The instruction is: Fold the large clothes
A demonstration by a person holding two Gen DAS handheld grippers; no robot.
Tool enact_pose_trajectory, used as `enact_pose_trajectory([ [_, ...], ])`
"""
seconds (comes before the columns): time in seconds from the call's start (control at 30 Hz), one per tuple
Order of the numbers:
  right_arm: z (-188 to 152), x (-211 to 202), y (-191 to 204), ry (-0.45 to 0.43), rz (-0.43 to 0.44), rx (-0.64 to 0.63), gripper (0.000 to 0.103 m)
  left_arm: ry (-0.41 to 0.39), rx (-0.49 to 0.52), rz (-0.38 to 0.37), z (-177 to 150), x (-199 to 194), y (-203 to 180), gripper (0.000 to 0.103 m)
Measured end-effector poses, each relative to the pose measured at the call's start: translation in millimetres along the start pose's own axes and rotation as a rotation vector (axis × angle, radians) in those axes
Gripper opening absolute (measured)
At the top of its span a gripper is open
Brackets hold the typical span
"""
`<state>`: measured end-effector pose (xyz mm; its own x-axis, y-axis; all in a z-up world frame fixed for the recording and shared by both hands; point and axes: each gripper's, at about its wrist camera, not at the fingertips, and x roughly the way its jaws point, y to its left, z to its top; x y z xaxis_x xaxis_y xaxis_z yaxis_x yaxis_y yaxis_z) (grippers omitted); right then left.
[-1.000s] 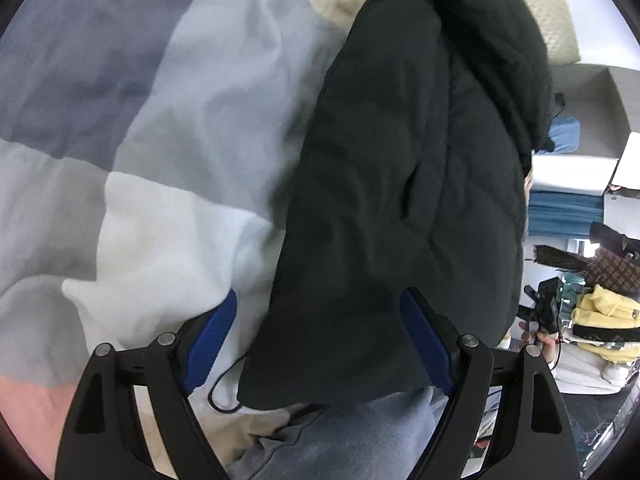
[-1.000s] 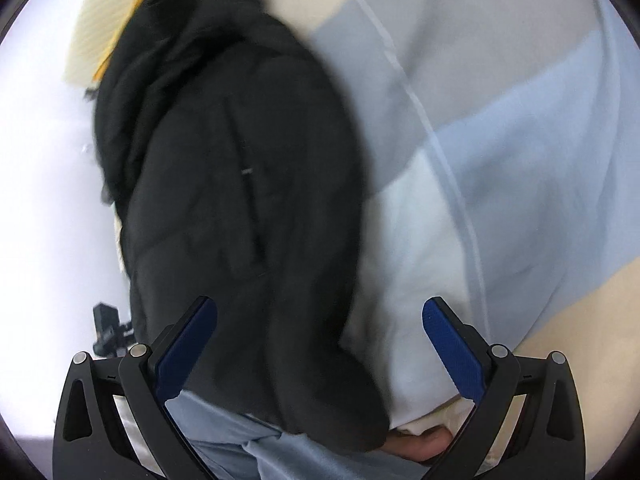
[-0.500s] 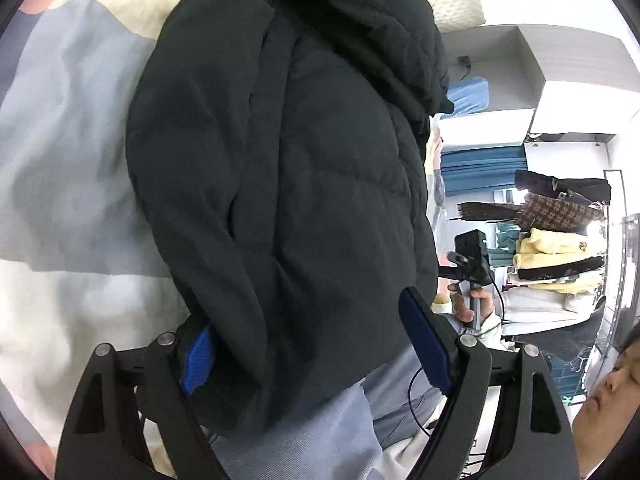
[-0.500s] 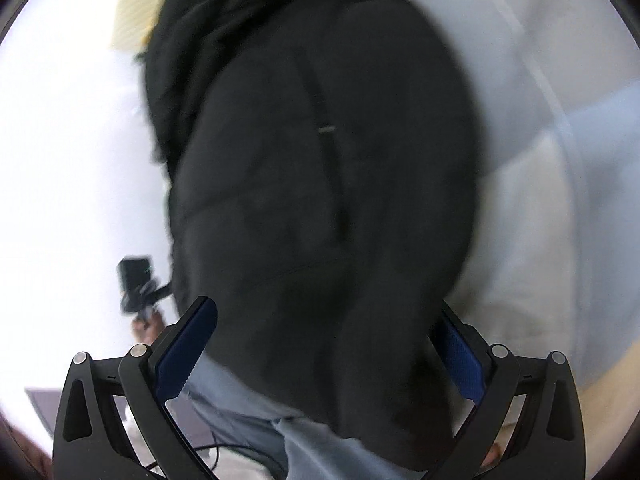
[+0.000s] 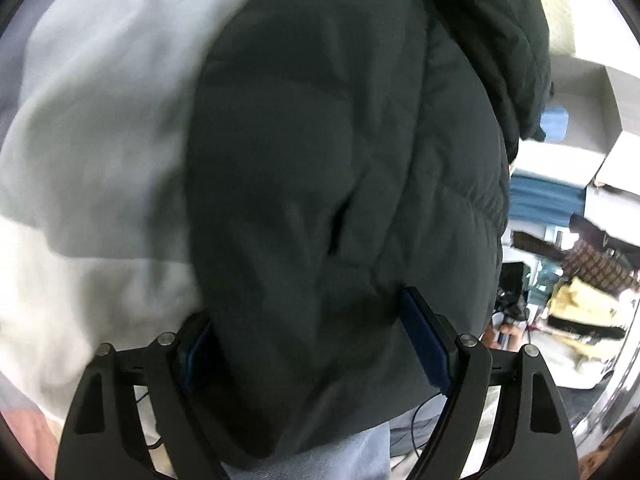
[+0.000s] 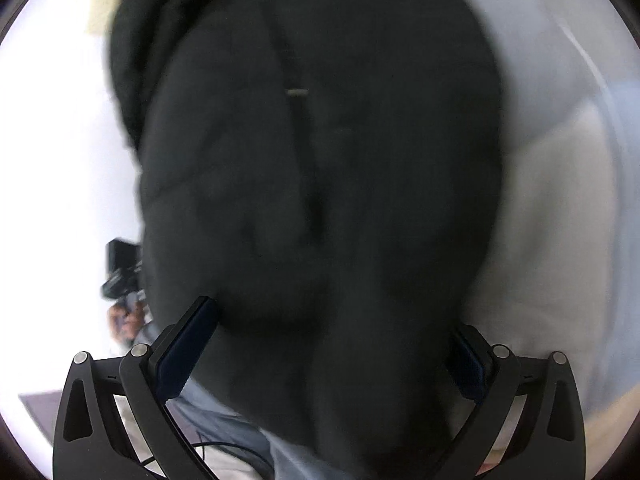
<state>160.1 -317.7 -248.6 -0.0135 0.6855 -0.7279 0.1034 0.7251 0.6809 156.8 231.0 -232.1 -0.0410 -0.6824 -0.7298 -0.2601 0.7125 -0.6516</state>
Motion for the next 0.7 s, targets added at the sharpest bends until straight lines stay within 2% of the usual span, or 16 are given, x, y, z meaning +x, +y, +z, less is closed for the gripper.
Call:
enact_pose_trajectory([
  [0.13, -8, -10, 27, -0.077, 0.014, -0.123, 0.090, -0.009, 0.126, -0.037, -2, 0, -27, 0.083],
  [0.23, -10, -14, 28, -0.135, 0.041, -0.104, 0.075, -0.042, 0.159, -0.089, -4, -4, -40, 0.083],
  [0.3, -11, -17, 22, -0.160, 0.052, -0.062, 0.066, -0.050, 0.152, -0.082, -3, -1, -44, 0.083],
  [0.37, -14, -23, 15, -0.195, 0.040, -0.031, 0.045, -0.060, 0.146, -0.052, -1, 3, -46, 0.080],
  [0.4, -18, -28, 9, -0.206, 0.047, -0.021, 0.041, -0.069, 0.139, -0.044, 0, 3, -47, 0.075],
  [0.47, -21, -37, 10, -0.244, 0.052, -0.028, 0.025, -0.087, 0.121, -0.035, 1, 3, -48, 0.066],
  [0.53, -23, -42, 12, -0.269, 0.064, -0.059, 0.019, -0.106, 0.109, -0.033, -1, 0, -47, 0.054],
  [0.6, -24, -46, 20, -0.309, 0.085, -0.099, 0.013, -0.131, 0.105, -0.029, -5, -6, -48, 0.031],
  [0.67, -28, -49, 30, -0.359, 0.142, -0.126, 0.009, -0.157, 0.093, -0.035, -7, -11, -54, 0.016],
  [0.7, -30, -55, 32, -0.381, 0.165, -0.139, 0.009, -0.178, 0.096, -0.039, -10, -18, -59, 0.013],
])
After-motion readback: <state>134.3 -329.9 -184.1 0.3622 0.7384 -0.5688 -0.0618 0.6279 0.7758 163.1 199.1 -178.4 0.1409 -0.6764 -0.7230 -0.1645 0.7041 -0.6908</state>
